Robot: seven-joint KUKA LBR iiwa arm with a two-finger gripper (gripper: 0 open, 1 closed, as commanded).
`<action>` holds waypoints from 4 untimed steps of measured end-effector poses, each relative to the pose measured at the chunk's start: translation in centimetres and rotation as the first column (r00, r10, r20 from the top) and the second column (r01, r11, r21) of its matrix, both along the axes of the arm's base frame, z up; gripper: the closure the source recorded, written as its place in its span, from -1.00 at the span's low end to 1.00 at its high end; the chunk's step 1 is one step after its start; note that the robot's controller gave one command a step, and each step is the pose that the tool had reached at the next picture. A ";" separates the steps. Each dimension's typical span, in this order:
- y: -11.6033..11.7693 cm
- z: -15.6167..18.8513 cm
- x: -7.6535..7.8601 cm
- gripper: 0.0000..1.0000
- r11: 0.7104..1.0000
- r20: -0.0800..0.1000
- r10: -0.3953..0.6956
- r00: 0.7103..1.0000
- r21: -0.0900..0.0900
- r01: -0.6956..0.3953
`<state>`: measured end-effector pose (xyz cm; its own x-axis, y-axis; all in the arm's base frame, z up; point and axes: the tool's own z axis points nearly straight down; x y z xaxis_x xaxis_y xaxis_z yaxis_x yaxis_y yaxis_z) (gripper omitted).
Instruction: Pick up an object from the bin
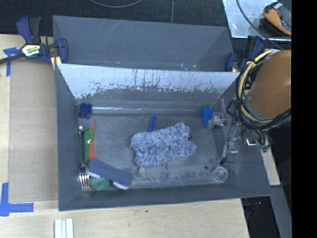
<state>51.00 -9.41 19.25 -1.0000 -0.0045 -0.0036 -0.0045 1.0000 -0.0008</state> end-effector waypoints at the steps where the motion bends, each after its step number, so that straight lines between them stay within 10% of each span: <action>1: 0.0 0.0 0.0 -1.00 1.000 0.000 0.001 1.000 0.000 -0.001; 3: 4.1 -2.1 4.7 -1.00 0.990 0.009 0.142 0.990 -0.003 -0.142; 4: 7.0 -6.8 4.2 1.00 0.989 0.007 0.147 0.989 -0.001 -0.147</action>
Offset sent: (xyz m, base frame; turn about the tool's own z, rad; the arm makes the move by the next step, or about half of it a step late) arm 0.0247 0.0257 -0.0227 -0.0548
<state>55.22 -2.44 12.43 -0.9884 -0.1513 -0.0108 -0.1513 0.9885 -0.0022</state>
